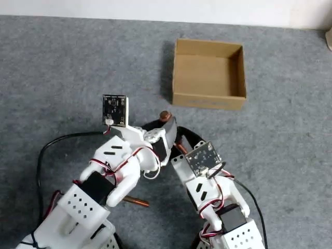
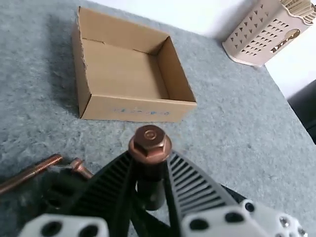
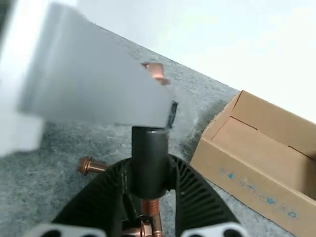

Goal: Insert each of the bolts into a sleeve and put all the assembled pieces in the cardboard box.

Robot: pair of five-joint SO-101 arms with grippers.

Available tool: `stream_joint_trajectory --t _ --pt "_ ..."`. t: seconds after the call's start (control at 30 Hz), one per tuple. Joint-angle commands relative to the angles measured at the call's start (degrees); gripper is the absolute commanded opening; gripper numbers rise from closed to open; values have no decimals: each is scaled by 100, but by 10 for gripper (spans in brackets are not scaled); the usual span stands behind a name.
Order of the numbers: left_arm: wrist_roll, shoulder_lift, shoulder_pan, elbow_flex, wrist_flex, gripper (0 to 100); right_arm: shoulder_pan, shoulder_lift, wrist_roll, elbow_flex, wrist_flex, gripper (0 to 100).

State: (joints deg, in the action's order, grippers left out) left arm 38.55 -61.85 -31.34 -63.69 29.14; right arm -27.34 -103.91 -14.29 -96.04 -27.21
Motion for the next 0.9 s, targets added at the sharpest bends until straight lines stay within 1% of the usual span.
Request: stream_joint_trajectory --t 0.0,0.17,0.23,0.3,0.43,0.5,0.57,0.73,0.87 --pt "44 4 -145 40 -88 4 215 -127 79 -593 242 4" --pt "35 -4 -145 40 -88 5 233 -127 70 -593 242 4" --pt "-97 -22 -145 48 -88 12 233 -127 70 -593 242 4" --pt "-255 -40 -145 40 -88 68 233 -127 62 -593 242 4" --pt "-246 -4 -171 40 -70 261 233 -127 62 -602 242 4" --pt "-246 -31 -189 40 -70 323 233 -127 62 -620 233 4" --pt "-246 -40 -189 40 -70 330 233 -127 62 -629 233 4" --pt "-246 -48 -198 66 -70 277 233 -127 62 -637 224 4" --pt "-246 -48 -127 92 -79 270 233 -127 53 -637 215 4"
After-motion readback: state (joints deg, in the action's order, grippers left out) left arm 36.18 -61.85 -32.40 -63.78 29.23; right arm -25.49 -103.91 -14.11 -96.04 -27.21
